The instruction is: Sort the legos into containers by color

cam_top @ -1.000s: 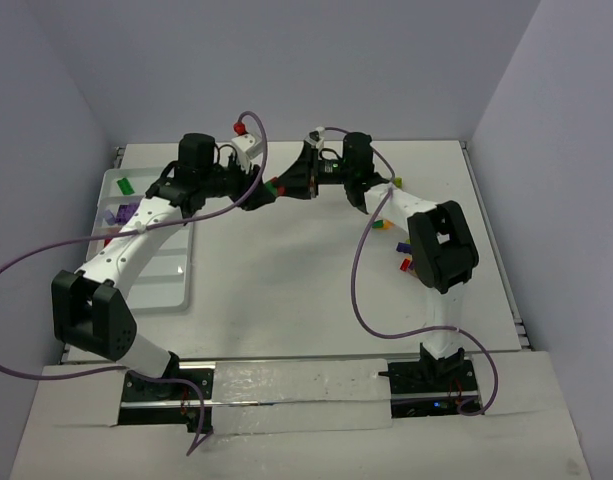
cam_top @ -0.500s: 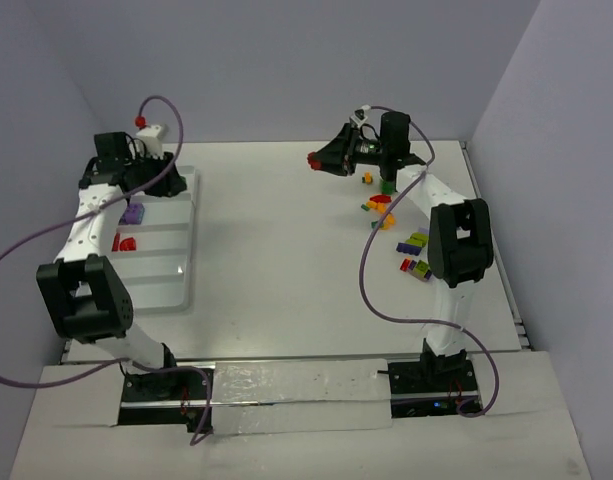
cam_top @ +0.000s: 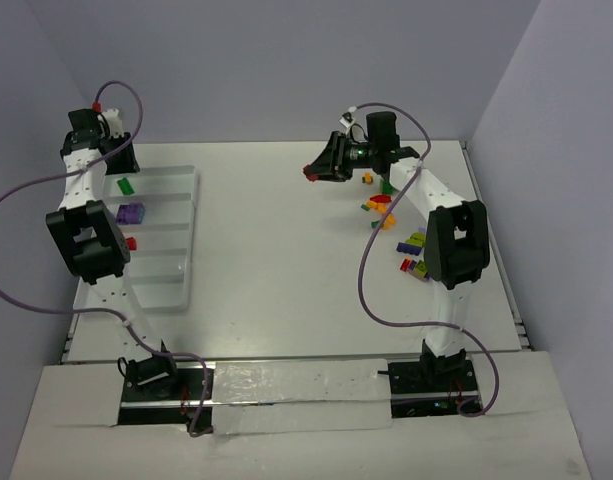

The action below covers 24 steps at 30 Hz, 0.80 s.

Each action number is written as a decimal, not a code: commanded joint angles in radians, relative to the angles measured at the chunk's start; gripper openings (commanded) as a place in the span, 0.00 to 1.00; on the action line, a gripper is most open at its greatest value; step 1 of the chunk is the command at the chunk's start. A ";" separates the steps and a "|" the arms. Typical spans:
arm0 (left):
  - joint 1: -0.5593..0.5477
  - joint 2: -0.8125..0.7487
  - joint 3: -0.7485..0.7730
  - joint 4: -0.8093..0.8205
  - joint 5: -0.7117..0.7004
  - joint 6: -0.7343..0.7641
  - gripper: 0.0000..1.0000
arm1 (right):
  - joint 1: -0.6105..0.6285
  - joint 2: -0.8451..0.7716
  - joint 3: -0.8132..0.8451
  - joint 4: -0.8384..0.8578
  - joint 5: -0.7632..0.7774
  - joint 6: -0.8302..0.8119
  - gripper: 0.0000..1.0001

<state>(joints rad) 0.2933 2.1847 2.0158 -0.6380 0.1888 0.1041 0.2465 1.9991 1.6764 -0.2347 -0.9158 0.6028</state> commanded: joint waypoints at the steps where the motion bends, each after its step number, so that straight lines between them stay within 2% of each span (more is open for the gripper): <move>1: -0.006 0.075 0.128 -0.020 -0.063 -0.020 0.04 | 0.008 -0.051 0.035 -0.038 0.025 -0.085 0.00; 9: -0.006 0.185 0.165 0.022 -0.116 -0.027 0.06 | 0.020 -0.037 0.055 -0.086 0.040 -0.145 0.00; 11: -0.006 0.203 0.162 0.032 -0.122 -0.027 0.09 | 0.026 -0.032 0.070 -0.106 0.051 -0.165 0.00; 13: -0.006 0.215 0.164 0.034 -0.133 -0.026 0.14 | 0.033 -0.028 0.084 -0.128 0.061 -0.186 0.00; 24: -0.006 0.253 0.212 0.021 -0.149 -0.015 0.60 | 0.088 -0.056 0.109 -0.213 0.143 -0.312 0.00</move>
<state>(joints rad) 0.2890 2.4344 2.1514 -0.6391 0.0573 0.0898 0.3139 1.9995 1.7412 -0.4090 -0.8166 0.3668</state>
